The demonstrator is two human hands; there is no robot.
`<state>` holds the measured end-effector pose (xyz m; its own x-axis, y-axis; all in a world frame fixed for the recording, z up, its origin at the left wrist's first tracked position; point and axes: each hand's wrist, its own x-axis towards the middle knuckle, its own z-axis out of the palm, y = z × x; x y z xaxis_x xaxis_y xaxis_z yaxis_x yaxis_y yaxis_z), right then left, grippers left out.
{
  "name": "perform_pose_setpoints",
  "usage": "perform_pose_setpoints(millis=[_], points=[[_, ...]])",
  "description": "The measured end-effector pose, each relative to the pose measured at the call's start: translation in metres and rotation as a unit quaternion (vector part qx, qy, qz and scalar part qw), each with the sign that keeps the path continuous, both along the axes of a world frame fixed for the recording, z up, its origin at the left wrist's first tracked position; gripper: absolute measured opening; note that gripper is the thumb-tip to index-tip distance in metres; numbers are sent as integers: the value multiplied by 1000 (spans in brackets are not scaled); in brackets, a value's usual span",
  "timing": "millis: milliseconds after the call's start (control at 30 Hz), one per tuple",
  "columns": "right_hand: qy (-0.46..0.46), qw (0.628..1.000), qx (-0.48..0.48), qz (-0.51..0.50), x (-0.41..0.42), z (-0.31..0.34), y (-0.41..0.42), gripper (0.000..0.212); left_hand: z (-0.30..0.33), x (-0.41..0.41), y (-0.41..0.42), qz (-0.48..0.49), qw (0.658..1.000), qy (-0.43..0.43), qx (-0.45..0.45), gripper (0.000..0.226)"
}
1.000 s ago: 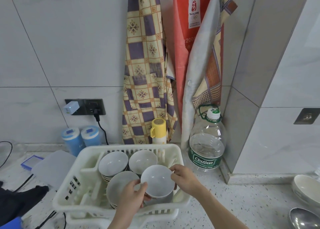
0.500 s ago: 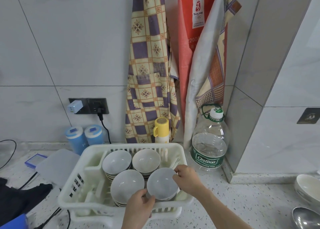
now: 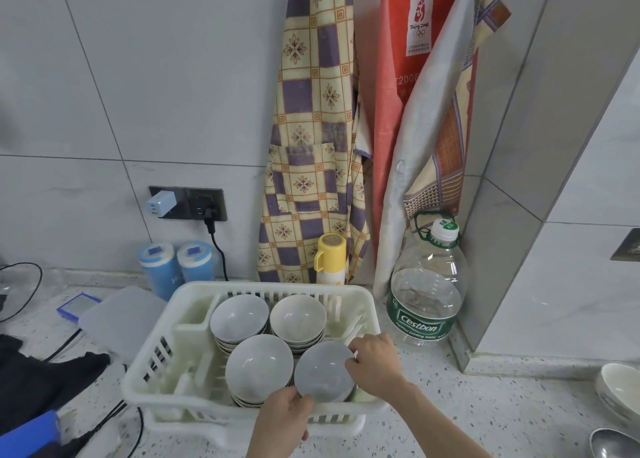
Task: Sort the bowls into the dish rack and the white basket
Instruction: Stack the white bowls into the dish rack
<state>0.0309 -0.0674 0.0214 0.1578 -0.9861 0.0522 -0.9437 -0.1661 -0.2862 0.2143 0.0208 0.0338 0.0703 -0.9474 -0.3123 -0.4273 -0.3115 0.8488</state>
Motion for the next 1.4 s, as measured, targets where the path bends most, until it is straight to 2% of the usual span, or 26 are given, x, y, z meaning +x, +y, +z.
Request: perform_pose_setpoints(millis=[233,367,600,933,1233,1300,1333,1400], points=[[21,1000,-3,2,0,-2,1,32,-10,-4,-1,-41,992,-116,-15,29],[44,999,-5,10,-1,-2,1,30,-14,-8,2,-23,996,-83,-18,25],[78,996,5,29,0,-2,3,31,-17,-9,-3,-17,992,-124,23,31],[132,990,9,46,3,3,5,31,-19,-11,-1,5,994,-102,35,29],[141,989,-7,42,6,2,6,31,-16,-14,0,22,993,-102,48,24],[151,988,-12,39,9,7,10,21,-14,-16,0,24,992,-112,45,24],[145,988,-21,40,10,11,11,7,-14,-17,0,22,991,-122,41,25],[138,988,-62,36,13,14,13,15,-13,-20,1,19,989,-144,33,27]])
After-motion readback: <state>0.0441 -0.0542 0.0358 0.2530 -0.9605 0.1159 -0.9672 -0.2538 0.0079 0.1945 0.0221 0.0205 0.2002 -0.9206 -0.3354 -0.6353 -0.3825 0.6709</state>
